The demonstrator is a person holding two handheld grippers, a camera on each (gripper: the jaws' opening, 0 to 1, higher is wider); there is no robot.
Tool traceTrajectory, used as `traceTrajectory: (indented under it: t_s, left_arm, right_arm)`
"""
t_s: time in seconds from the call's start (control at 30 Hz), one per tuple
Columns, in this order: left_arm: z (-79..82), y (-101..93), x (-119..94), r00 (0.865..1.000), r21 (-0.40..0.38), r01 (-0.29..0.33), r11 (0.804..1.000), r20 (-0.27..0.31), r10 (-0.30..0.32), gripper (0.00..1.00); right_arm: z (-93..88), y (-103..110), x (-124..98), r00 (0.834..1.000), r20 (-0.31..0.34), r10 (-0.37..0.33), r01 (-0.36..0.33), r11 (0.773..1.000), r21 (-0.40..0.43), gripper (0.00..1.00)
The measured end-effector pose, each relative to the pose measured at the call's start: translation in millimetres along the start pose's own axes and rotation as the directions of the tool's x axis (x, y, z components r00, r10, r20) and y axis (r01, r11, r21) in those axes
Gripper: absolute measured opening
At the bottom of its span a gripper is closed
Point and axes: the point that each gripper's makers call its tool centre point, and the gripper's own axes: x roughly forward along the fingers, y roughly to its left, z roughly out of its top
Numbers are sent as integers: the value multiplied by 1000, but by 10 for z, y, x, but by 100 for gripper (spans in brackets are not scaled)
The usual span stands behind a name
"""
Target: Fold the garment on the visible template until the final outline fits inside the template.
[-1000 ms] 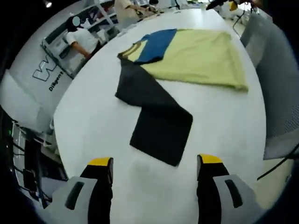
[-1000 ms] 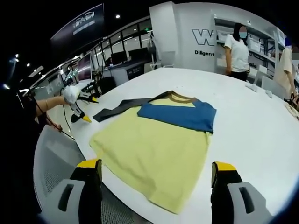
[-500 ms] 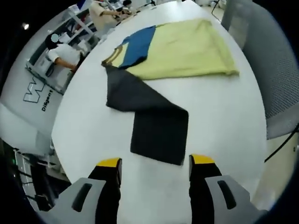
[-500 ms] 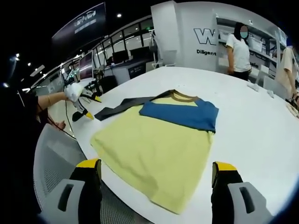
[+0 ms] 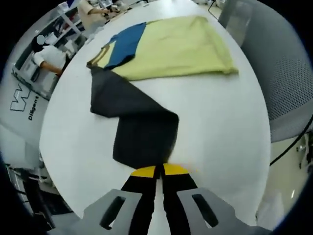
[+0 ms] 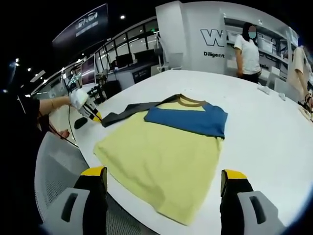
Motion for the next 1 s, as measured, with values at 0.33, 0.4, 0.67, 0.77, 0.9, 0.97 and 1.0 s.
traceTrajectory:
  t_s: [0.33,0.4,0.67,0.77,0.9,0.97,1.0]
  left_arm:
    - [-21,30,5,1000,-131,-5,991,13,7,0]
    - [-13,30,-1,1000,-146,-10,989,18,13,0]
    - [87,-34,-79,997,-314,13,949,79,12,0]
    - [182,-41,-155,991,-379,41,925,135,11,0]
    - [285,22,-279,980,-462,40,886,191,55,0]
    - [307,59,-330,975,-484,45,874,211,66,0]
    - [321,114,-362,970,-536,43,843,224,93,0]
  right_arm:
    - [-8,-21,-12,1000,2,-8,8,1000,2,94]
    - [-11,-26,-10,1000,4,-10,10,1000,7,94]
    - [7,-18,-15,1000,12,-4,4,1000,9,94]
    - [7,-5,-14,1000,13,4,-4,1000,12,94]
    - [-3,18,-9,1000,9,14,-14,1000,12,96]
    - [-1,27,-4,1000,10,19,-19,1000,16,97]
    - [-3,29,-2,1000,8,20,-20,1000,19,97]
